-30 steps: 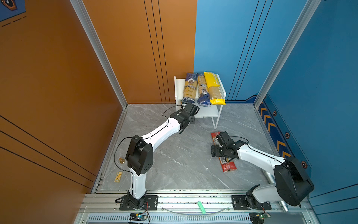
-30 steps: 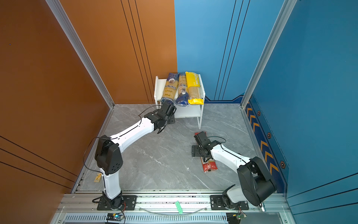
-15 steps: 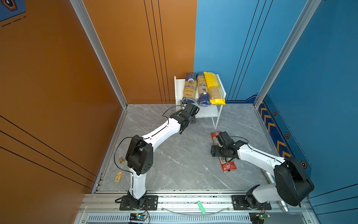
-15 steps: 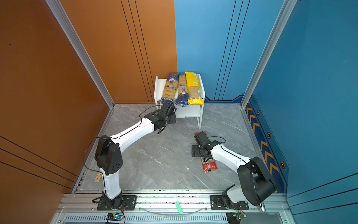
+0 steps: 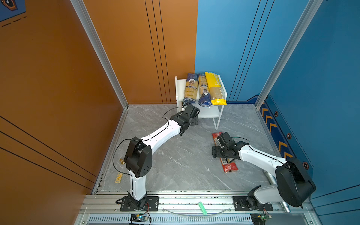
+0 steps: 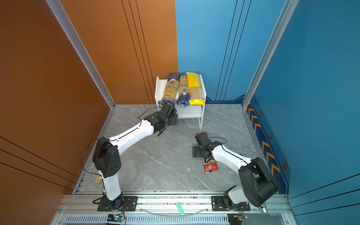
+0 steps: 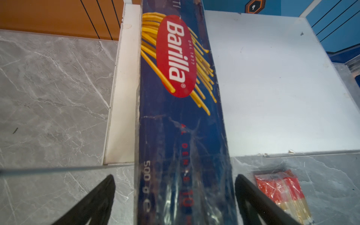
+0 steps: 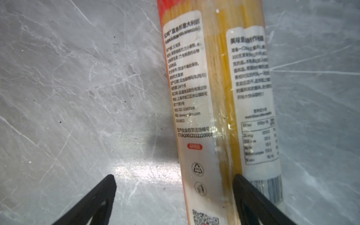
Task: Place and organize the pasta boxes and bags onto the shelf
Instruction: 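Lower the Barilla box onto the lower tier and open the left gripper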
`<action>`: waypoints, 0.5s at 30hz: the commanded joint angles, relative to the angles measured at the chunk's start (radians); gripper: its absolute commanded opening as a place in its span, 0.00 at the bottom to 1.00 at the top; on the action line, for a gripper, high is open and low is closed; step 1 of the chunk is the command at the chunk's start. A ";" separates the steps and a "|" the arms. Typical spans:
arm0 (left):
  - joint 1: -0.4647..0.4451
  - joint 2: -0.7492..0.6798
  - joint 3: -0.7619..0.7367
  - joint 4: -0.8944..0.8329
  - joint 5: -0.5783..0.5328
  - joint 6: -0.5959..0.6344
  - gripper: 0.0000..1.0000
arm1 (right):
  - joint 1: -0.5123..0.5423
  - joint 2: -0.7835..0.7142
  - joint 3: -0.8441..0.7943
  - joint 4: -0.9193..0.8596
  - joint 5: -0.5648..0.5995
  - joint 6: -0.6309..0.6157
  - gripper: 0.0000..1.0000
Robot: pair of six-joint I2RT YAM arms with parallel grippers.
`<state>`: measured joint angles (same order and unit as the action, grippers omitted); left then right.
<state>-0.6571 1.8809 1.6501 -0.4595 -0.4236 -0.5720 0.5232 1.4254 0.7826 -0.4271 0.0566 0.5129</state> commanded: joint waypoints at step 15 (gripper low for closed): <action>-0.032 -0.122 -0.099 0.033 -0.040 0.008 0.98 | 0.000 -0.010 0.015 -0.018 -0.012 -0.025 0.92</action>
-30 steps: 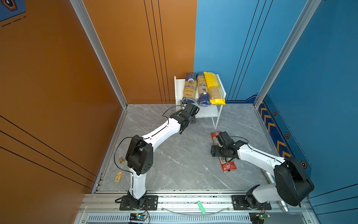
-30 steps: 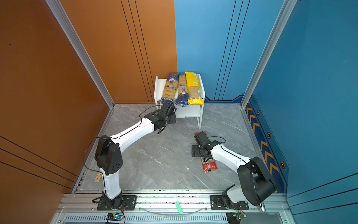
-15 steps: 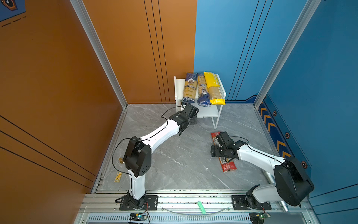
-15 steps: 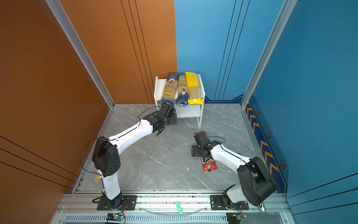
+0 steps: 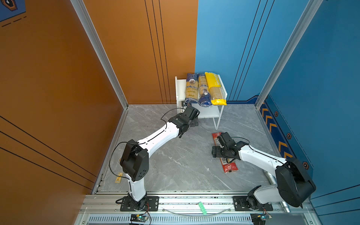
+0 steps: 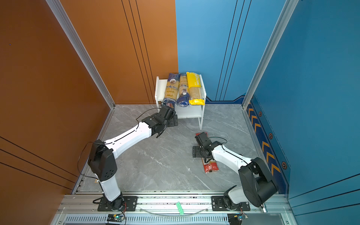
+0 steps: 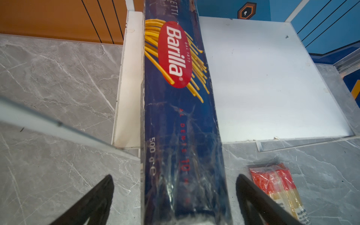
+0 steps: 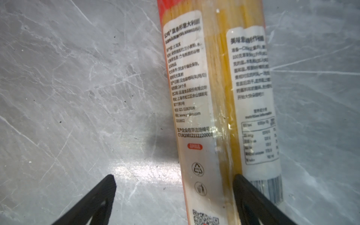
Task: Place and organize the pasta boxes and bags onto the shelf
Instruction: 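Lower the Barilla box onto the lower tier and open the left gripper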
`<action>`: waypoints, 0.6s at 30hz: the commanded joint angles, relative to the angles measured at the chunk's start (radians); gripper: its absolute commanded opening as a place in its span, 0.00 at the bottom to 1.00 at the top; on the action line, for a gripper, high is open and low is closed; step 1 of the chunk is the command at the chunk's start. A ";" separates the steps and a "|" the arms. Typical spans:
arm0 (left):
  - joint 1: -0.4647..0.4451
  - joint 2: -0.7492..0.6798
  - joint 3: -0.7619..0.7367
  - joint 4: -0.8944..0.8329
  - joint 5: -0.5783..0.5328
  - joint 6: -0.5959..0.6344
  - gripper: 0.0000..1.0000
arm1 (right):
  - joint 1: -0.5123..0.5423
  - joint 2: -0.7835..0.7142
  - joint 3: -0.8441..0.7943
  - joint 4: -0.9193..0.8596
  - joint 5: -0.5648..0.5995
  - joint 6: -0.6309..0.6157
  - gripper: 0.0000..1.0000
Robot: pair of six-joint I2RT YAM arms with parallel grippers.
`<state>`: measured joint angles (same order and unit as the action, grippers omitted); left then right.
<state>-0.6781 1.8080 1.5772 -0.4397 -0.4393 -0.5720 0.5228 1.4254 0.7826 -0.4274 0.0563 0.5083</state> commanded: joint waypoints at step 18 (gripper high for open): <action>-0.065 -0.246 -0.303 0.153 -0.046 0.023 0.98 | -0.024 -0.026 0.031 -0.040 -0.054 -0.061 0.92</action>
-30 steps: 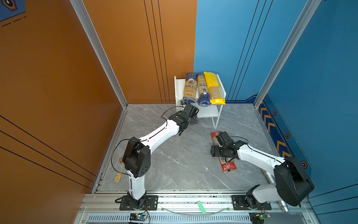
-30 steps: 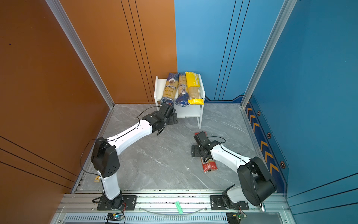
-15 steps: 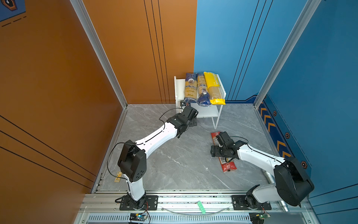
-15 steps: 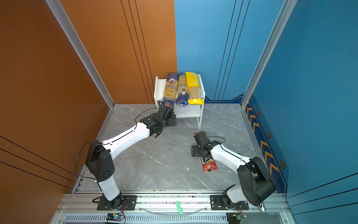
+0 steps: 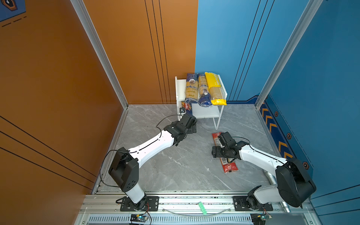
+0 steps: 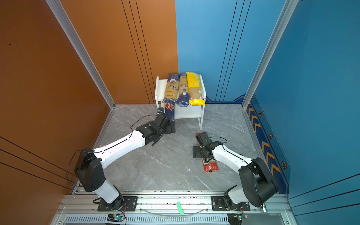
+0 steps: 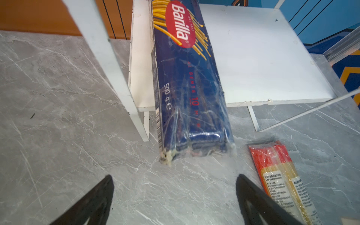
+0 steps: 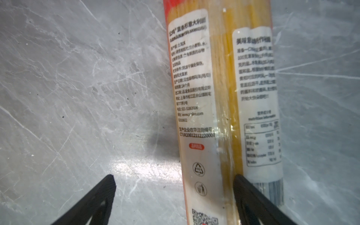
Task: Place and organize the pasta boxes and bags onto the shelf
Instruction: 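Lower the Barilla box onto the lower tier and open the left gripper, then withdraw the left gripper from the shelf while the right lifts the red-capped bag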
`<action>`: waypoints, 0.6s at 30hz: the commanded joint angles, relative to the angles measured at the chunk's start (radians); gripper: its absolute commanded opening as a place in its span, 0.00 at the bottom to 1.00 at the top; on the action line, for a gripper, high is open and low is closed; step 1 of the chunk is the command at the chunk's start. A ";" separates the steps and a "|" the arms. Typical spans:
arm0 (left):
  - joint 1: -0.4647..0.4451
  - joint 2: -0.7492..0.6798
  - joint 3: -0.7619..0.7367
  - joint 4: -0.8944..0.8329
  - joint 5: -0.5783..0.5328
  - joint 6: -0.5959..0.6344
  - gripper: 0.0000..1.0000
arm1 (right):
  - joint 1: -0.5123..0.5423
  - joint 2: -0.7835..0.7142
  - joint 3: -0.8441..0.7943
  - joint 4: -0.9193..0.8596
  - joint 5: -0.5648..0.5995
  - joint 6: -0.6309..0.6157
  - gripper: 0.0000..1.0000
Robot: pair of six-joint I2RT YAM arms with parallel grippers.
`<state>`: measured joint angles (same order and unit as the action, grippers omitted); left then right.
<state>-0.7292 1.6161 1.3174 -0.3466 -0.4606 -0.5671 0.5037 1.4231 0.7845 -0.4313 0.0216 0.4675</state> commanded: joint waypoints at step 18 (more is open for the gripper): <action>-0.055 -0.255 -0.487 0.230 -0.068 -0.016 0.98 | -0.033 -0.072 -0.021 -0.041 -0.007 -0.094 0.92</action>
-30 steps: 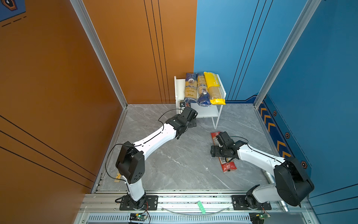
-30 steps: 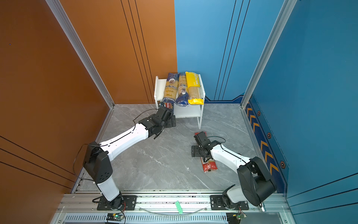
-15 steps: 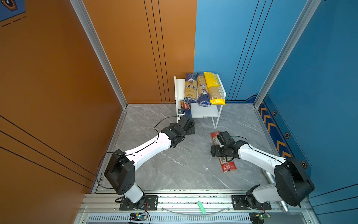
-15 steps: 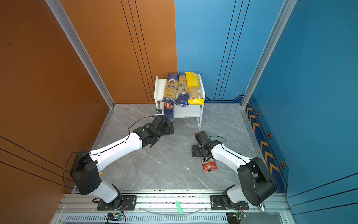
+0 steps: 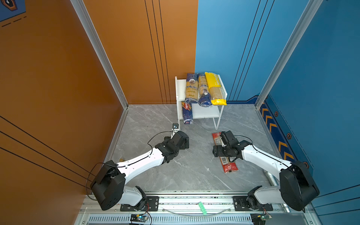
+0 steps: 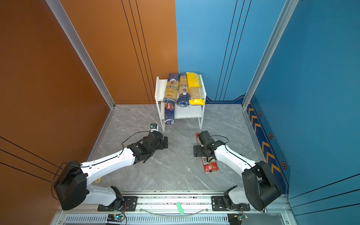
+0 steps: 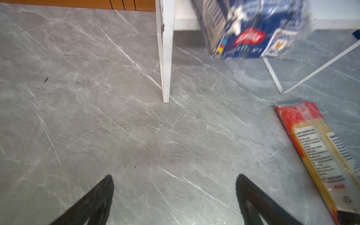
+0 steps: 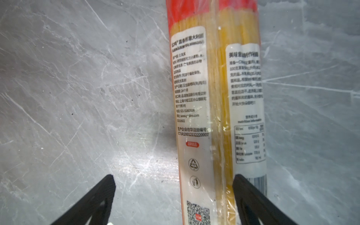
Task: Place and organize the pasta boxes and bags onto the shelf
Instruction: 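Withdraw the left gripper from the shelf while the right lifts the red-capped bag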
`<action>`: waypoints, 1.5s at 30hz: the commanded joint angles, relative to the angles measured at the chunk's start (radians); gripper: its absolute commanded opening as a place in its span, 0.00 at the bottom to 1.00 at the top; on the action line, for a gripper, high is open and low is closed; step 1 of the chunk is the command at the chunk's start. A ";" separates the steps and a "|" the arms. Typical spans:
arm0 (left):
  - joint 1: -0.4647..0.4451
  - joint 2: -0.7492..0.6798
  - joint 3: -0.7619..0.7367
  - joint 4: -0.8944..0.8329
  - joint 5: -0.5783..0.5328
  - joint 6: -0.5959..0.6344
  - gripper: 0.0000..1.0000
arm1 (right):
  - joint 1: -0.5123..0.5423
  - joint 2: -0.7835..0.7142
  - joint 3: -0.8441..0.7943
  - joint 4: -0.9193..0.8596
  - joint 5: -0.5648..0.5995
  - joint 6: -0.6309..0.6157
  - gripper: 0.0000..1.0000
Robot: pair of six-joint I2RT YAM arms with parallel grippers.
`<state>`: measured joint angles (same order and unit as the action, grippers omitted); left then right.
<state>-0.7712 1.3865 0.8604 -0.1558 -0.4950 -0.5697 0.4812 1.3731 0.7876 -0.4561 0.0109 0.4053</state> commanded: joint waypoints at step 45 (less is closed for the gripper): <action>-0.024 0.016 -0.081 0.060 -0.021 0.044 0.98 | -0.093 -0.157 -0.186 0.001 0.015 0.100 1.00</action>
<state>-0.7868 1.3964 0.7864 -0.0776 -0.5159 -0.5385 0.3977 1.1934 0.6212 -0.4381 0.0292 0.4953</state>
